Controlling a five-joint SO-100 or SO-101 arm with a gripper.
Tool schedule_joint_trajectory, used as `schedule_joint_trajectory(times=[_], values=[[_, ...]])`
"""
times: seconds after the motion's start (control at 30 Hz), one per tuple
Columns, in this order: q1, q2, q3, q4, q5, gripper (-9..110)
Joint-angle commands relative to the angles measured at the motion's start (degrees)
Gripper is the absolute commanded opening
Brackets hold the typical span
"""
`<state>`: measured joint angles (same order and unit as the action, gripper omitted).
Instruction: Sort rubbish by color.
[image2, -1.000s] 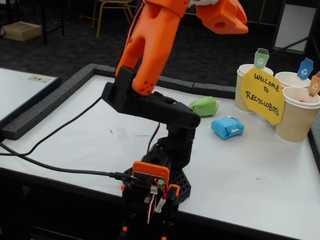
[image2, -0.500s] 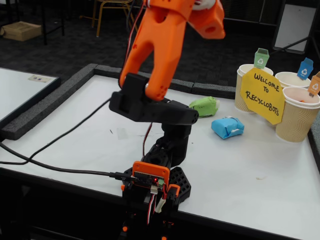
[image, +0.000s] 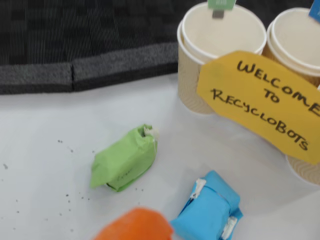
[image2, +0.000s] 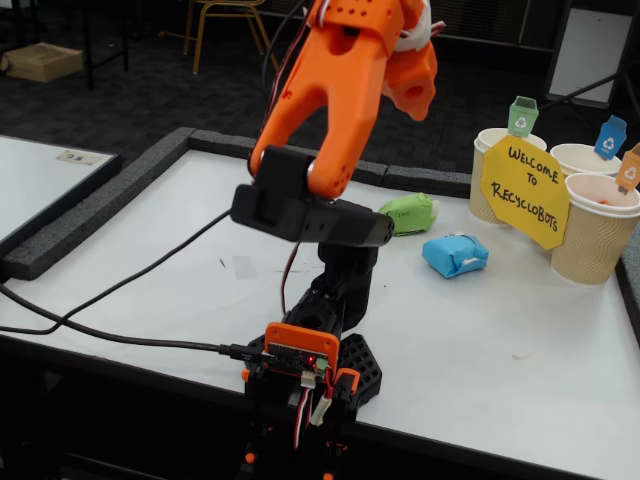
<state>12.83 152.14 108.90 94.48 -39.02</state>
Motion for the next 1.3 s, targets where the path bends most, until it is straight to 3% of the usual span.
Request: schedule_joint_trajectory(times=[0.0, 0.27, 0.63, 0.8, 1.27], values=[[3.1, -2.5, -1.0, -3.3, 0.4, 0], [8.5, -9.6, 2.8, -8.3, -2.5, 0], [15.1, -14.8, 5.8, -12.8, -32.4, 0], [16.4, -18.2, 6.3, -14.5, -40.5, 0], [10.3, -35.1, 6.7, -22.7, -38.6, 0]])
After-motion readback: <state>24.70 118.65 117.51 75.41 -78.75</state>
